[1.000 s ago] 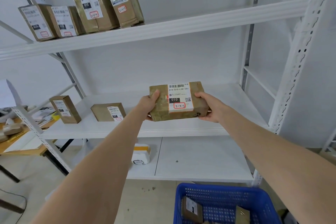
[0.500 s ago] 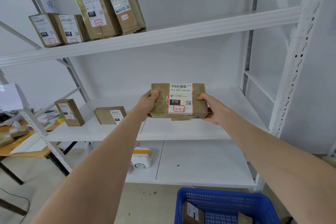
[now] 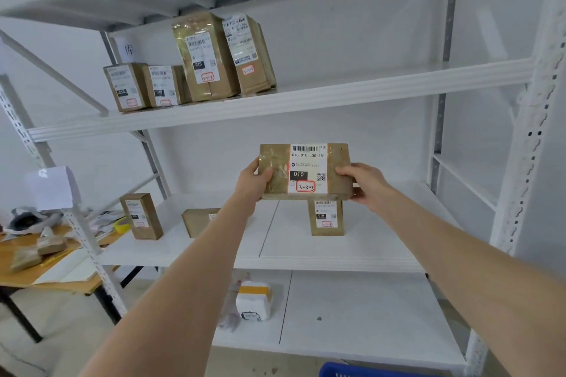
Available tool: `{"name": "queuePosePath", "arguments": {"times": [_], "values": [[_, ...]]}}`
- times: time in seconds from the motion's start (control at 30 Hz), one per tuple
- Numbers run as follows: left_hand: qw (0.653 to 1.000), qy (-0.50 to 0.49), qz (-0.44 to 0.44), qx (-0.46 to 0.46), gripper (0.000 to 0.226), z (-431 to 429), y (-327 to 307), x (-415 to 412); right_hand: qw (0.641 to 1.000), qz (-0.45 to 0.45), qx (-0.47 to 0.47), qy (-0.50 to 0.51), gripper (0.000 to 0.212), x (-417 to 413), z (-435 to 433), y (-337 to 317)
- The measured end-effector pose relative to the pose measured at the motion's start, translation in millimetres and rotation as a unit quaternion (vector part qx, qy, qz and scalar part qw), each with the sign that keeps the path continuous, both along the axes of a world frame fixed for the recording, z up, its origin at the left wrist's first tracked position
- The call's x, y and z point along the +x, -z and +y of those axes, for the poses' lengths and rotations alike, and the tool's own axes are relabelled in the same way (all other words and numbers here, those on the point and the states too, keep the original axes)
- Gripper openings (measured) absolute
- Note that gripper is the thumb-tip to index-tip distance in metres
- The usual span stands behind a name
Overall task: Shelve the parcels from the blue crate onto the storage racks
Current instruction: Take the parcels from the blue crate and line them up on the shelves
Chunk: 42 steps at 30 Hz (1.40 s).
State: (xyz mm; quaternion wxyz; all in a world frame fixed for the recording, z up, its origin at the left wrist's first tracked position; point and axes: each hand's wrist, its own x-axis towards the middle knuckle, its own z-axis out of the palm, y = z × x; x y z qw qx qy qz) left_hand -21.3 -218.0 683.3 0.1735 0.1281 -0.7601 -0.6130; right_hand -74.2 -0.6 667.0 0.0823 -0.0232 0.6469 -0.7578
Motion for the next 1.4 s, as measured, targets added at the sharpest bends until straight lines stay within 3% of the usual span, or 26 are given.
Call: {"name": "queuePosePath", "arguments": {"times": [0.33,0.53,0.93,1.23,1.4], "values": [[0.997,-0.019,-0.025,-0.066,0.038,-124.6,8.3,1.0,1.0,-0.004,0.015,0.019,0.027,21.5,-118.9,4.7],[0.992,-0.047,-0.055,-0.1,0.032,-191.0,30.7,11.5,0.999,-0.036,0.017,0.012,0.035,35.1,-182.6,27.1],[0.991,-0.051,-0.116,-0.039,0.037,-248.6,54.8,21.1,0.995,-0.096,0.027,-0.03,0.035,26.8,-252.3,53.1],[0.989,-0.045,-0.134,-0.036,0.04,-315.2,72.0,7.9,0.99,-0.114,0.061,-0.051,0.038,14.3,-318.1,61.7],[0.988,-0.036,-0.137,-0.06,0.031,-371.7,82.3,-8.4,0.991,-0.112,0.066,-0.043,0.037,0.7,-370.9,66.1]]}}
